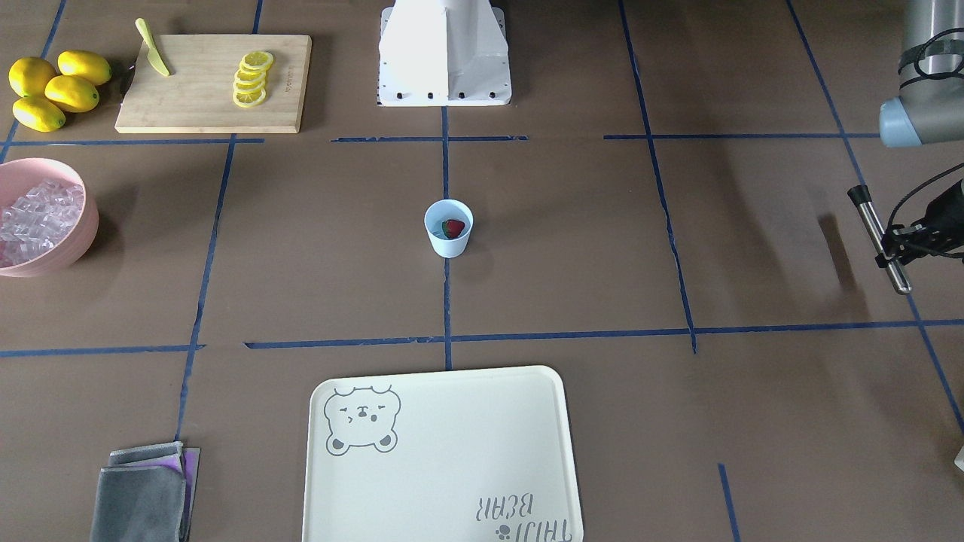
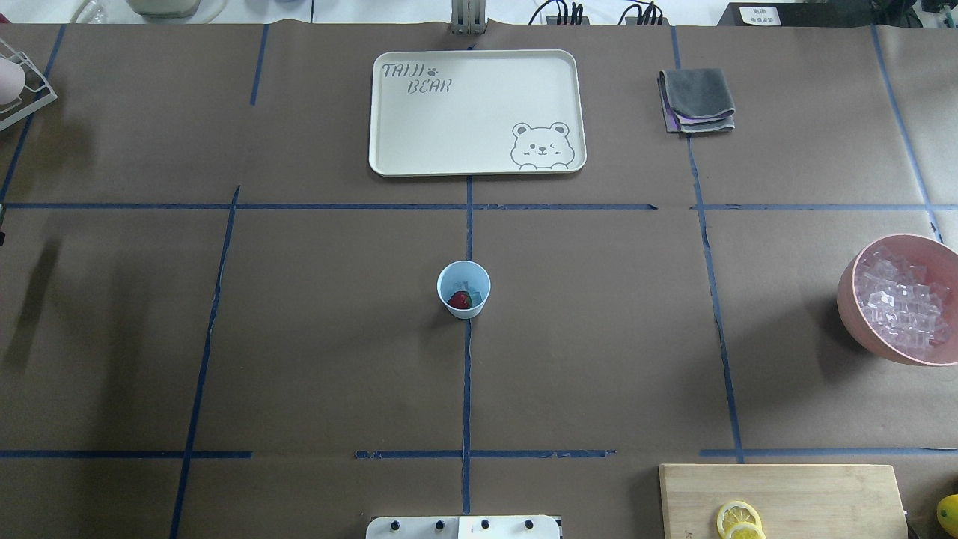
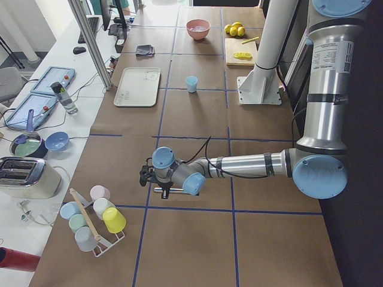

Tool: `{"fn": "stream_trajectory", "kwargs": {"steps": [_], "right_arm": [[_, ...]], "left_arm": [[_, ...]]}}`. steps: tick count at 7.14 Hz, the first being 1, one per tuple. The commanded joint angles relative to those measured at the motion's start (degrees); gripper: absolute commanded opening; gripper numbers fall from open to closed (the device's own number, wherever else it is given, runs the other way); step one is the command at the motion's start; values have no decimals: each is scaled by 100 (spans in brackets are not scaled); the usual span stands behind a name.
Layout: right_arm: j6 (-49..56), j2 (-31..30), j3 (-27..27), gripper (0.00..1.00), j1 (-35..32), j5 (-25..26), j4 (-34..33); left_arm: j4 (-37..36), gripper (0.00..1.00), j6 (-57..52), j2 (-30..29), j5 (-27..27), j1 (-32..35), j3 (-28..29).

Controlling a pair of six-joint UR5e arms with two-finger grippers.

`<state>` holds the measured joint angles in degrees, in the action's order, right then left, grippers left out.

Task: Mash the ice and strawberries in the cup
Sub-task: 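Raise the metal rod upright with the left gripper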

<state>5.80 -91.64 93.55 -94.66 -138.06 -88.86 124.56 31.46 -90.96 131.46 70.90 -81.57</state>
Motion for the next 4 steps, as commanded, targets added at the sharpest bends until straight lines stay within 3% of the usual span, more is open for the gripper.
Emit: {"fn": "stream_trajectory", "kwargs": {"steps": [1,4], "right_arm": [[-17,14,40,100,0,-2,0],[0,23,163,100,0,-2,0]], "left_arm": [[-921,0,-17,-114,11,117,-1329],[-934,0,194,-650,-77,100,-2211]]}}
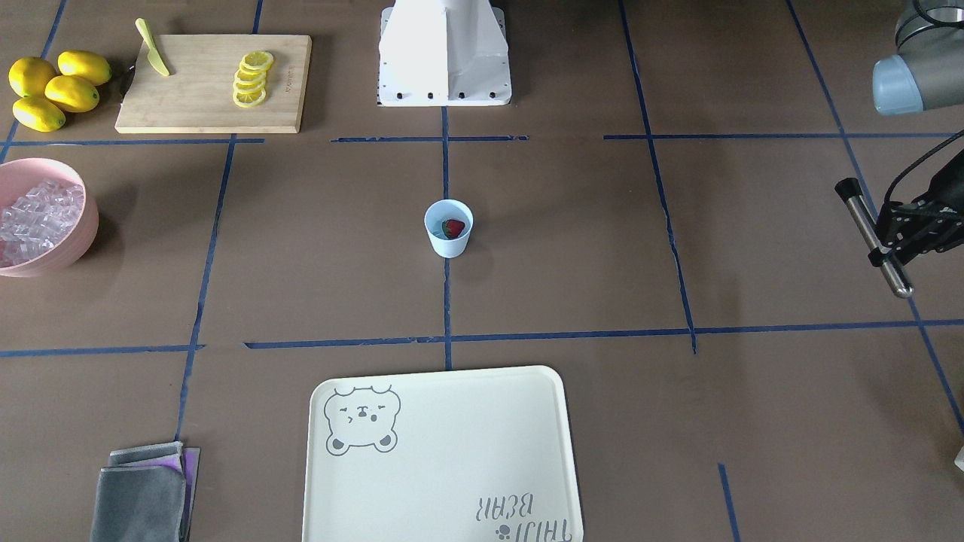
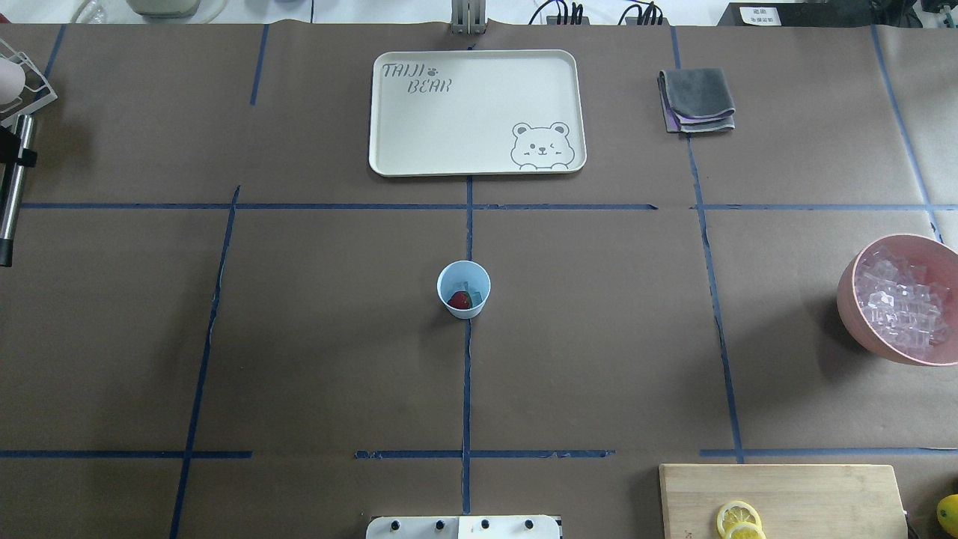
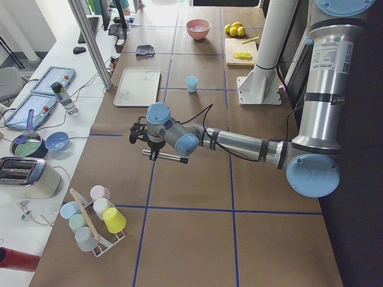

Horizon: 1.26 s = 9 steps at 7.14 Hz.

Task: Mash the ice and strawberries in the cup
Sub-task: 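Raise the metal rod upright with the left gripper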

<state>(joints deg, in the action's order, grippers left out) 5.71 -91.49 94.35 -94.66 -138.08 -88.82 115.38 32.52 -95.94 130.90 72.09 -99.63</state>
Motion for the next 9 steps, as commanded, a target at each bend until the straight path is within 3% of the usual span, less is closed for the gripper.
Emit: {"fn": "stream_trajectory", "kwargs": {"steps": [1,2,4,6,7,9], "right_arm": [[9,-1,144,100,0,26,-4],[9,-1,145,100,0,26,-13],[9,-9,145,100,0,18,-13],[9,-1,145,100,0,26,-22],[9,-1,145,100,0,18,-22],[0,8,162,100,9,9,-13]], "left_arm": [[28,0,262,-449,-3,-28,-626],[333,0,655,-521,-64,-106,-941],[1360,0,1936,-549,-1367,-517,-1461],[2668,0,2188,-339,-3596,-1675,-1489],[3423,0,2145,-128,-4372,-2107,-1472],[4690,0,1290,242,-6416,-3395,-1411]]}}
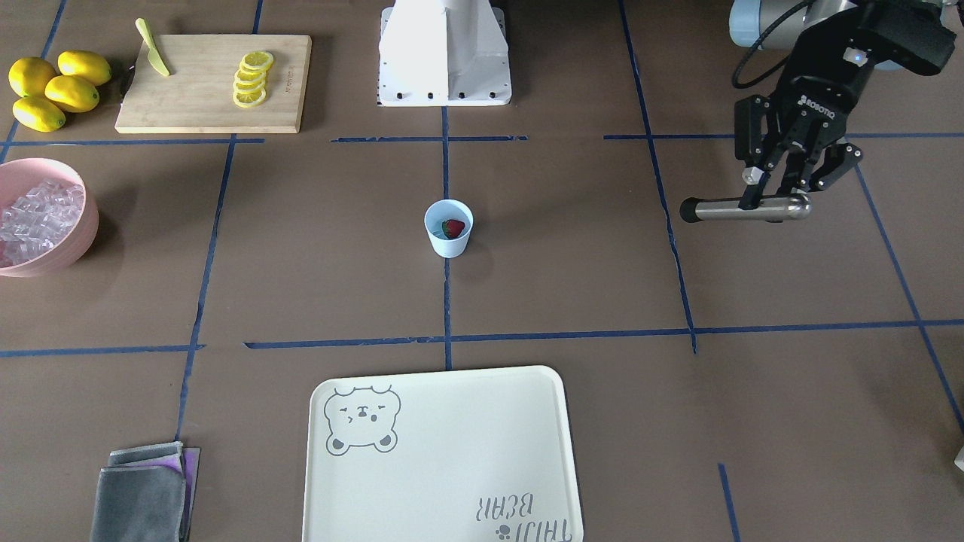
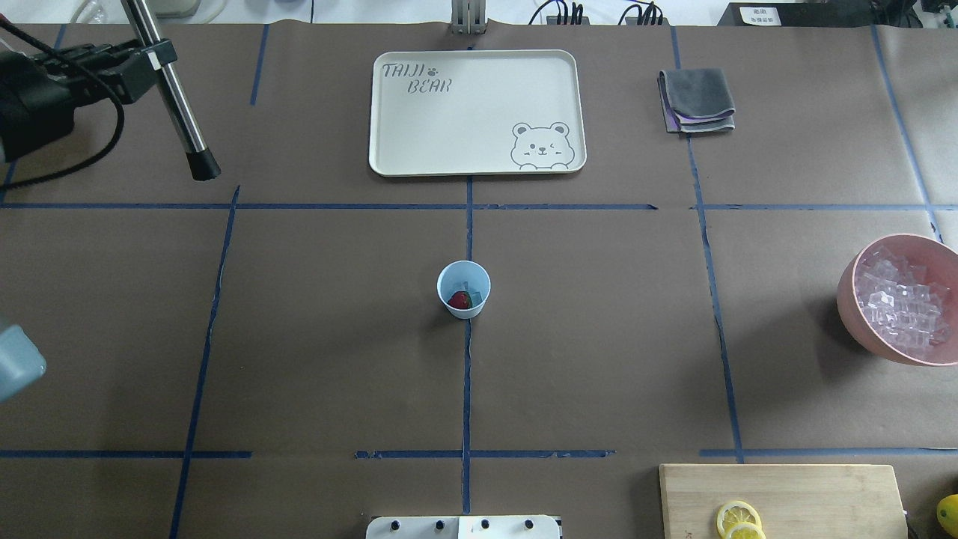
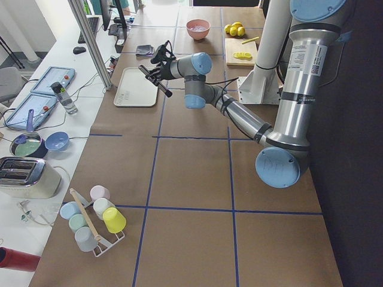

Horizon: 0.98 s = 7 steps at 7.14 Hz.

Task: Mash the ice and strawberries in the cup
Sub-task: 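Raise the metal rod upright with the left gripper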

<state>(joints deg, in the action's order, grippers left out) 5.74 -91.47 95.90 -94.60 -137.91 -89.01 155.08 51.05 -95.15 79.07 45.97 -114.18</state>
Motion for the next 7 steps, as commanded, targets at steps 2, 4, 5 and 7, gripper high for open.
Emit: {"fn": "stream_trajectory", "kwargs": {"steps": [2,4,5,7], "right_arm": [[6,6,-1,100,3,1,6],[14,6,-35,100,3,10,6],[15,6,-36,100,3,10,6],[15,6,-53,100,12,28,6]], "left_arm": [[901,0,-1705,-229,-3134,-2059,54],[840,0,-2824,-1413,-4124,-3204,298],[848,0,-2863,-1871,-4363,-3513,700],[927,0,-2820,-1980,-3773,-3525,775]]}}
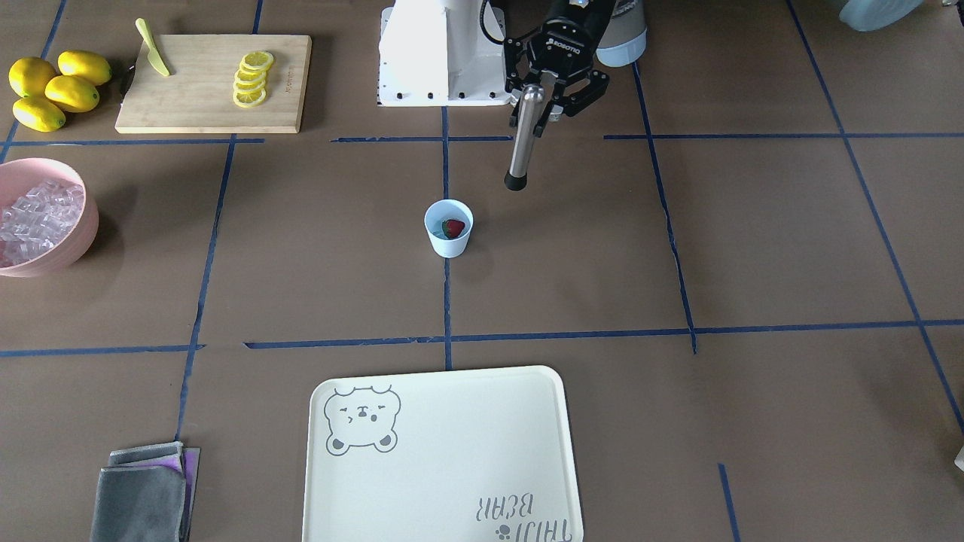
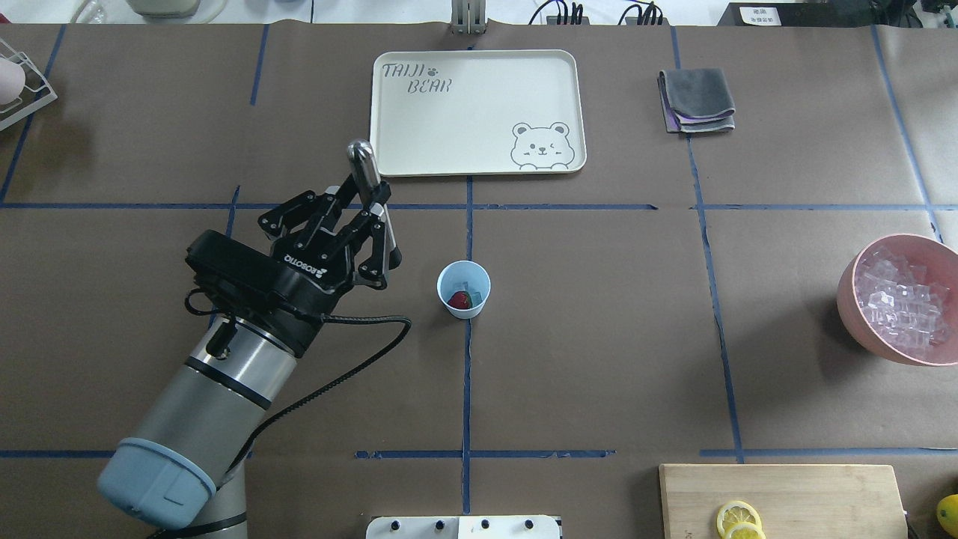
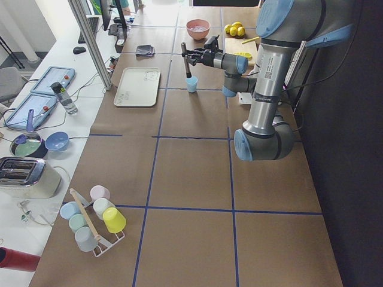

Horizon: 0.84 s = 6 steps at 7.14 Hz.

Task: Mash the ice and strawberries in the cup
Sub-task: 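Move the upright rod with the left gripper over the blue cup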

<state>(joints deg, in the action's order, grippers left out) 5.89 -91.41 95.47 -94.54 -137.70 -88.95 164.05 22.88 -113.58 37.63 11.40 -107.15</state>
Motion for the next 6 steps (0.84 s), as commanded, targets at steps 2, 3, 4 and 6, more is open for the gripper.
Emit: {"fn": "stream_trajectory", "kwargs": {"steps": [2,3,4,6], "right_arm": [[0,-9,-28,100,14,15,0],[0,-9,-37,100,32,15,0],[0,-9,-37,100,32,15,0],[0,-9,-81,100,32,6,9]], "left_arm": [[108,0,6,-208,771,-33,72],[248,0,24,-269,1085,-15,89],[354,0,15,-270,1314,63,98],[625,0,32,-322,1641,370,552]]}}
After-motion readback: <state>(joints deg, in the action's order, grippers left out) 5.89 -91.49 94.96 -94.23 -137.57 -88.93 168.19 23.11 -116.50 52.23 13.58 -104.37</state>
